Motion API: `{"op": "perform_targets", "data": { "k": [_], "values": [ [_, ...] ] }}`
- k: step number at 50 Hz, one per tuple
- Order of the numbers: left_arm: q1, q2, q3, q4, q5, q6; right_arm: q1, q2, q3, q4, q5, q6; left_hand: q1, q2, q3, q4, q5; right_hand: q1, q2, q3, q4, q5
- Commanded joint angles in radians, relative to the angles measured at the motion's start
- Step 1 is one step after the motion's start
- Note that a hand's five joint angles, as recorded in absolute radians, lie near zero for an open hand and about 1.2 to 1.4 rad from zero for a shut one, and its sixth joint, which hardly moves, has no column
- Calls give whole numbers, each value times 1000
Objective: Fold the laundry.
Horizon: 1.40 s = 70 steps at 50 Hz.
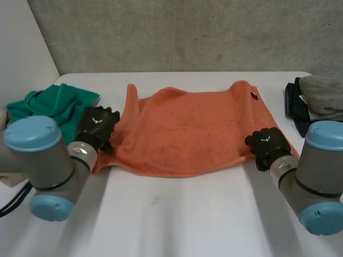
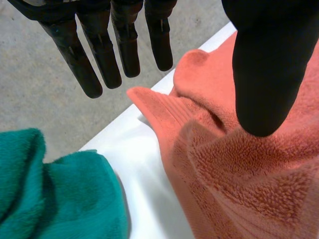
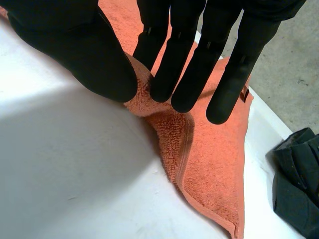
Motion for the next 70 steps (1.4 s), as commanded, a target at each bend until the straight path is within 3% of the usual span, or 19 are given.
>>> {"op": "perform_targets", "data": {
  "k": [1, 10, 16, 31, 36, 41, 48, 51, 60, 70],
  "values": [
    [80, 130, -137, -41, 50, 3, -2, -10, 19, 0, -1, 1, 119, 106, 106, 120, 119, 329, 225, 206, 198, 199],
    [180, 162, -212, -139, 155, -4, 3, -12, 19, -1, 1, 0, 116, 103, 103, 117, 117, 329, 225, 206, 198, 199],
    [201, 123, -201, -149, 239, -12, 8, -12, 21, -1, 5, 0, 113, 101, 100, 114, 114, 329, 225, 206, 198, 199],
    [181, -34, -91, -121, 250, -12, 2, -12, 22, 2, 7, 18, 113, 100, 100, 114, 114, 329, 225, 206, 198, 199],
    [160, -57, -68, -60, 250, -12, -6, -27, 15, 40, 5, 33, 442, 429, 428, 442, 442, -537, -641, -660, -669, -667],
    [154, -57, -68, 40, 247, -12, -70, -119, -69, 197, -25, 96, 920, 907, 907, 921, 920, -606, -710, -729, -738, -736],
    [154, -45, -71, 62, 244, -12, -158, -113, -298, 462, -177, 95, 953, 940, 939, 953, 953, -609, -713, -732, -741, -739],
    [155, -39, -80, 58, 244, -12, -204, -41, -413, 527, -217, 75, 953, 940, 939, 953, 953, -603, -707, -726, -735, -734],
    [158, -11, -93, 48, 242, -13, -222, 112, -570, 643, -205, -78, 953, 940, 939, 953, 953, -580, -684, -703, -711, -710],
    [172, 9, -86, 42, 244, -13, -229, 177, -565, 655, -208, -33, 953, 940, 939, 953, 953, -530, -634, -653, -661, -660]
  ]
}}
